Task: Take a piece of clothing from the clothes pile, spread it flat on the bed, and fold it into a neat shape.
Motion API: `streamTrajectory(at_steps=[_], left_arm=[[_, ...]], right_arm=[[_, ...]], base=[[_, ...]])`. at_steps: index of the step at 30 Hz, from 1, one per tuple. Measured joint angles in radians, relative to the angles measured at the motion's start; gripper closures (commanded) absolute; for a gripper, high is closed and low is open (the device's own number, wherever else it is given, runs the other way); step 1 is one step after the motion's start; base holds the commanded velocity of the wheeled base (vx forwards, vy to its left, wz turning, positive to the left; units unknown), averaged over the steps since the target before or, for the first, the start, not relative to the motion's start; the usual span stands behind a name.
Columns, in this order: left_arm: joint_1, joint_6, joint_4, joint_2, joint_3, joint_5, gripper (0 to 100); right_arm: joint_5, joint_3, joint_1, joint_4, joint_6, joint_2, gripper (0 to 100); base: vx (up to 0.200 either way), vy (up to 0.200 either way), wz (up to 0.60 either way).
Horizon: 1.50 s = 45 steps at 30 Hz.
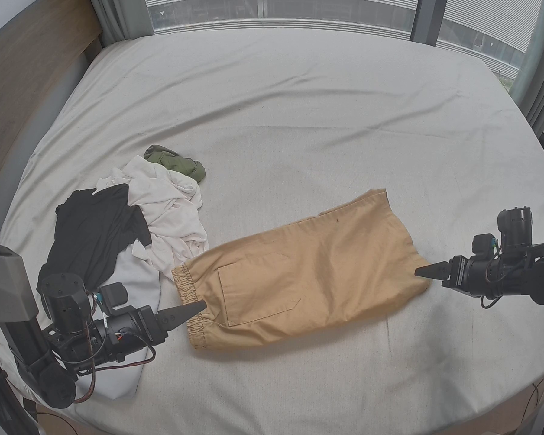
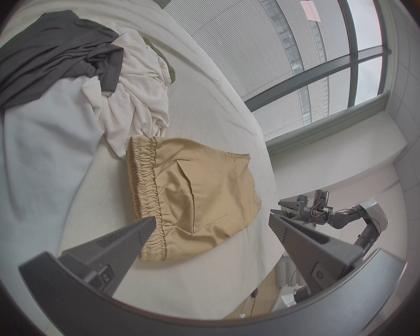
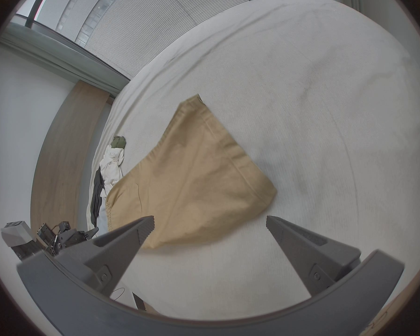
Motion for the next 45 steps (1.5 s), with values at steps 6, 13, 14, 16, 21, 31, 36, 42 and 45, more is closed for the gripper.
streamTrajectory(at_steps=[6, 13, 14, 16, 21, 31, 36, 42, 45], left_arm=[[-0.012, 0.065, 0.0, -0.015, 0.019, 0.001, 0], [-0.021, 0.066, 0.0, -0.043, 0.026, 0.001, 0], [-0.02, 0.066, 0.0, -0.045, 0.026, 0.001, 0], [-0.019, 0.066, 0.0, -0.048, 0.026, 0.001, 0], [-0.015, 0.066, 0.0, -0.051, 0.027, 0.001, 0], [-0.01, 0.063, 0.0, -0.051, 0.025, 0.001, 0], [-0.004, 0.06, 0.0, -0.048, 0.024, 0.001, 0], [0.0, 0.051, 0.0, -0.048, 0.024, 0.001, 0], [0.0, 0.05, 0.0, -0.048, 0.024, 0.001, 0]], right_arm=[[0.0, 0.007, 0.0, -0.005, 0.004, 0.039, 0], [-0.001, 0.001, -0.001, -0.018, 0.005, 0.087, 0], [-0.001, 0.001, -0.001, -0.03, 0.007, 0.095, 0], [-0.001, 0.0, -0.001, -0.064, 0.013, 0.114, 0], [-0.002, -0.002, -0.006, -0.141, 0.05, 0.168, 0], [0.0, -0.021, -0.006, -0.304, 0.104, 0.279, 0], [0.029, -0.024, 0.01, -0.403, 0.152, 0.32, 0], [0.042, -0.024, 0.034, -0.54, 0.239, 0.362, 0], [0.044, -0.021, 0.045, -0.587, 0.26, 0.383, 0]], base=[[0.0, 0.0, 0.0], [0.0, 0.0, 0.0], [0.0, 0.0, 0.0], [0.0, 0.0, 0.0], [0.0, 0.0, 0.0], [0.0, 0.0, 0.0], [0.0, 0.0, 0.0], [0.0, 0.0, 0.0], [0.0, 0.0, 0.0]])
